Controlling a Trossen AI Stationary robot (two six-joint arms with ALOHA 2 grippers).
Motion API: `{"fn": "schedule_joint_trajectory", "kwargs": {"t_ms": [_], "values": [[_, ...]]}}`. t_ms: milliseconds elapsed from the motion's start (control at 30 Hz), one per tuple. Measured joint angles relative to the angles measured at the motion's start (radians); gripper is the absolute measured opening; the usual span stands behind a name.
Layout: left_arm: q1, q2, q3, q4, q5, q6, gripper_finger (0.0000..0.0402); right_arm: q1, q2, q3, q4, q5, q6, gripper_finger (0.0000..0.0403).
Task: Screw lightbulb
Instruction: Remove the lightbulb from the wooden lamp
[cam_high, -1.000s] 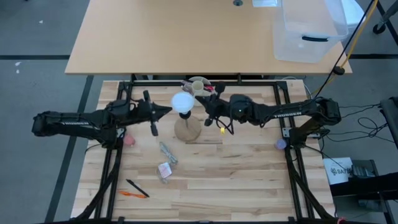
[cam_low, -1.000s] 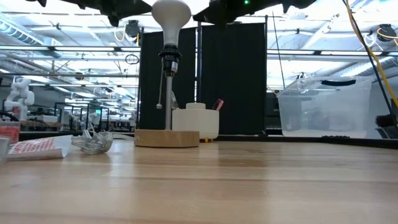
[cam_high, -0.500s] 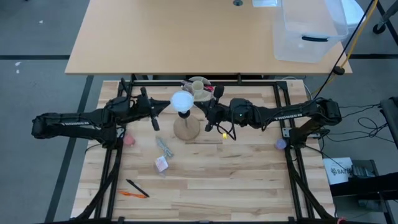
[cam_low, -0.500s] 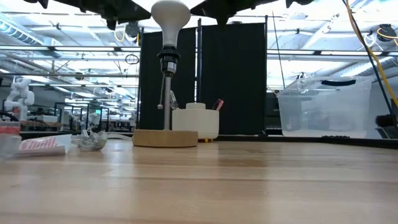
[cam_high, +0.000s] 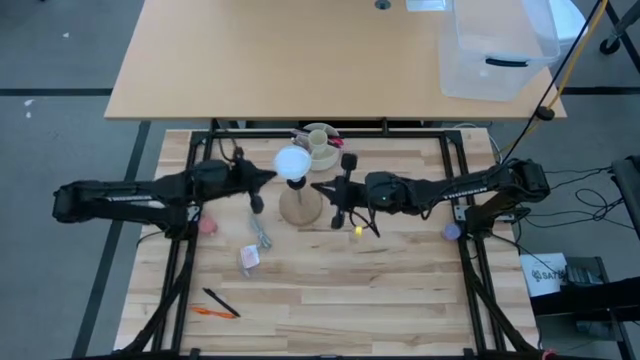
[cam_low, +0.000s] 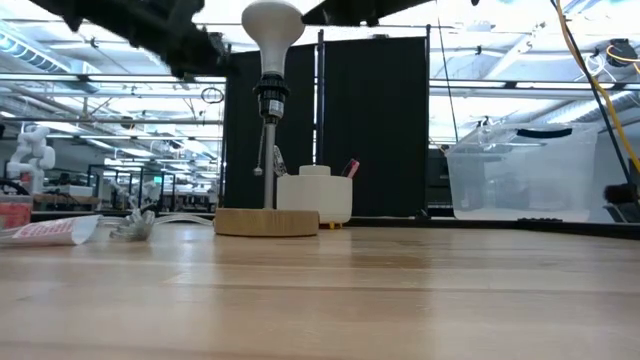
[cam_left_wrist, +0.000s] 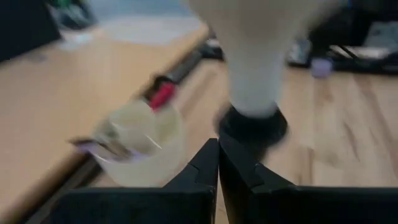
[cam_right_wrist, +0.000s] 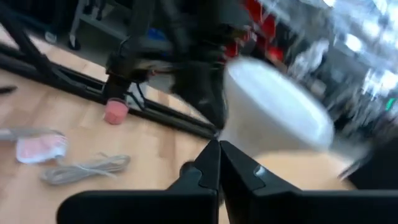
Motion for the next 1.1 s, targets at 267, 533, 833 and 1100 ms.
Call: {"fn": "schedule_joint_trajectory", "kwargs": {"t_ms": [267, 533, 833, 1100], "values": [[-0.027, 0.057, -0.225, 0.337, 0.06, -0.093, 0.0019, -0.03, 0.027, -0.001, -0.064, 0.035, 0.218, 0.0055], [-0.046, 0.066, -0.323, 0.522, 0.056, -0.131, 0.009, -0.063, 0.096, -0.001, -0.074, 0.027, 0.336, 0.0216], [-0.099, 0.305, -0.326, 0.75, -0.039, -0.154, 0.0203, -0.085, 0.156, -0.002, 0.075, -0.047, 0.365, 0.0288], [-0.065, 0.48, -0.326, 0.982, -0.071, -0.187, 0.022, -0.09, 0.157, -0.001, 0.2, -0.047, 0.354, 0.0277]]}}
